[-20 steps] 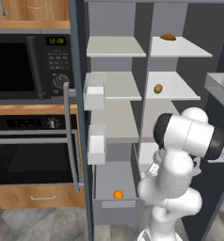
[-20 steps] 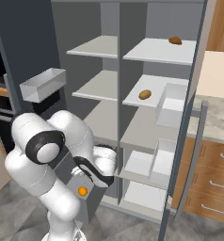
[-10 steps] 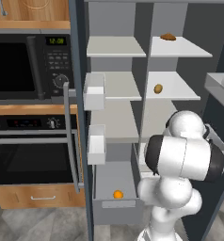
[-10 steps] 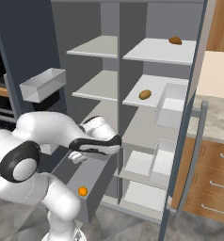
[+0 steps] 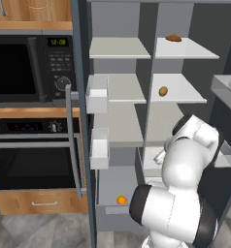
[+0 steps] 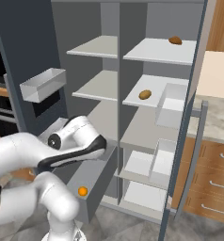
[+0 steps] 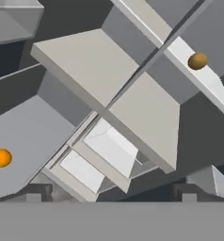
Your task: Take the potato and orange from the fridge shelf and place them in the freezer drawer to begin freezing them.
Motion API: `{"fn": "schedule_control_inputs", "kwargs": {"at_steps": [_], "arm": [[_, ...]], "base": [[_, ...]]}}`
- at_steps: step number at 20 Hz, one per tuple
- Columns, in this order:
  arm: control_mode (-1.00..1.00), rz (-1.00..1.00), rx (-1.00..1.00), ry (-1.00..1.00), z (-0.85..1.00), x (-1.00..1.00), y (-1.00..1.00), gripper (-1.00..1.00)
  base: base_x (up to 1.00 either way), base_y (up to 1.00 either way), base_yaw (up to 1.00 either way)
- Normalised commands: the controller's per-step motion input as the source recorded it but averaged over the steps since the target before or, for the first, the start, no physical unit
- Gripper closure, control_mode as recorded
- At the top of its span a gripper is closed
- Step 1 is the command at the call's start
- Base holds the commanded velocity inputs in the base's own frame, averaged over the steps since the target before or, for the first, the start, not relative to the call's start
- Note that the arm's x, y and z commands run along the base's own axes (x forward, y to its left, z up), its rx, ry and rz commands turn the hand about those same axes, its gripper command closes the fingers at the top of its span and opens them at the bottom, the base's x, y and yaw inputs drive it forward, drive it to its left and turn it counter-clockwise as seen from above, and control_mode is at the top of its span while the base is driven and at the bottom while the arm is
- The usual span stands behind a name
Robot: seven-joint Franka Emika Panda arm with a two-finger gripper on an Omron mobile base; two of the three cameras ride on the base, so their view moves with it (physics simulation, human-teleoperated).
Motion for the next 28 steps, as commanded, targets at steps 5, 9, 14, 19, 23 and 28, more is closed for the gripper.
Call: {"fn": "schedule_control_inputs", "kwargs": {"at_steps": [5,9,14,19,23,28], "arm": [[-1.00,0.00,0.12,0.00,1.00,-0.05,-0.22,-1.00],[-1.00,0.00,0.20,0.00,1.00,0.00,-0.15,-1.00],[-1.00,0.02,0.35,-0.02,1.00,0.00,-0.01,-1.00],[-1.00,0.02,0.51,-0.23,1.00,0.00,0.02,-1.00],[-1.00,0.01,0.49,-0.40,0.92,0.00,0.21,-1.00],[-1.00,0.00,0.48,-0.43,0.77,0.00,0.34,-1.00]], "base": [[0.00,0.00,0.00],[0.00,0.00,0.00],[0.00,0.00,0.00],[0.00,0.00,0.00],[0.00,0.00,0.00],[0.00,0.00,0.00]]}}
